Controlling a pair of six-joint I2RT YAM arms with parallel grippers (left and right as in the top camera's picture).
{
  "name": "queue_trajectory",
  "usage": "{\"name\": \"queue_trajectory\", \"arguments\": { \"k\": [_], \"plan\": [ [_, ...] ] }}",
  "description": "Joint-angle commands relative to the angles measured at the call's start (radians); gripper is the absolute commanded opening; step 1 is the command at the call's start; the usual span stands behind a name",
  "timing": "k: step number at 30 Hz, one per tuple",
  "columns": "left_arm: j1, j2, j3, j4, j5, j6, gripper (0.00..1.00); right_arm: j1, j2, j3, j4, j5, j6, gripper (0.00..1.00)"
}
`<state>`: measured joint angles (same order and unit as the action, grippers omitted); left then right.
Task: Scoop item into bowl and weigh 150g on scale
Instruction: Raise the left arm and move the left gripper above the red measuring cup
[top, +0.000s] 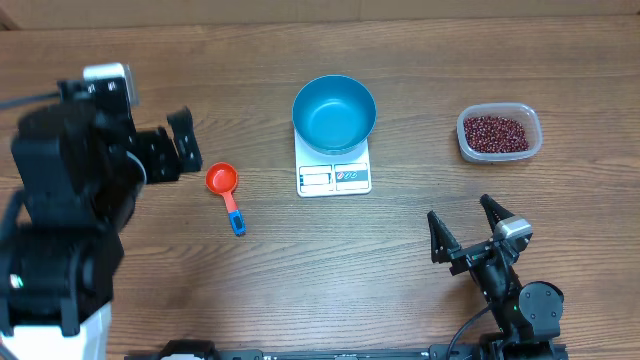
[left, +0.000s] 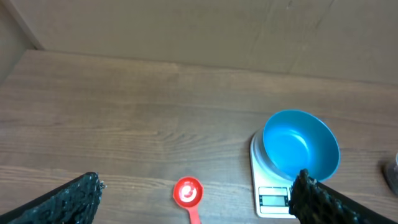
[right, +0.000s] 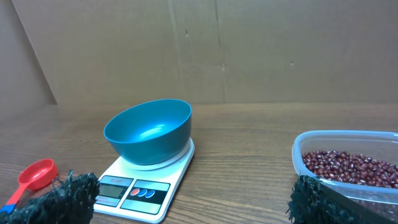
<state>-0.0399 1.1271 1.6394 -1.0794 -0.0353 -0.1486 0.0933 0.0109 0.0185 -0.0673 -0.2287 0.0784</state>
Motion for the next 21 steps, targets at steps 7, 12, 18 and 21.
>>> {"name": "queue_trajectory", "arguments": {
  "k": [7, 12, 18, 21],
  "plan": [
    [-0.006, 0.243, 0.32, -0.209, 0.036, 0.033, 1.0, 0.005, -0.008, -0.011, 0.005, 0.0, -0.002, 1.0],
    [-0.005, 0.317, 0.34, -0.262, 0.036, 0.033, 1.0, 0.005, -0.008, -0.011, 0.005, 0.0, -0.001, 1.0],
    [-0.005, 0.381, 0.34, -0.303, 0.044, 0.034, 1.0, 0.005, -0.008, -0.011, 0.005, 0.0, -0.001, 1.0],
    [-0.006, 0.415, 0.338, -0.312, 0.076, 0.038, 1.0, 0.005, -0.008, -0.011, 0.005, 0.0, -0.001, 1.0]
  ]
}}
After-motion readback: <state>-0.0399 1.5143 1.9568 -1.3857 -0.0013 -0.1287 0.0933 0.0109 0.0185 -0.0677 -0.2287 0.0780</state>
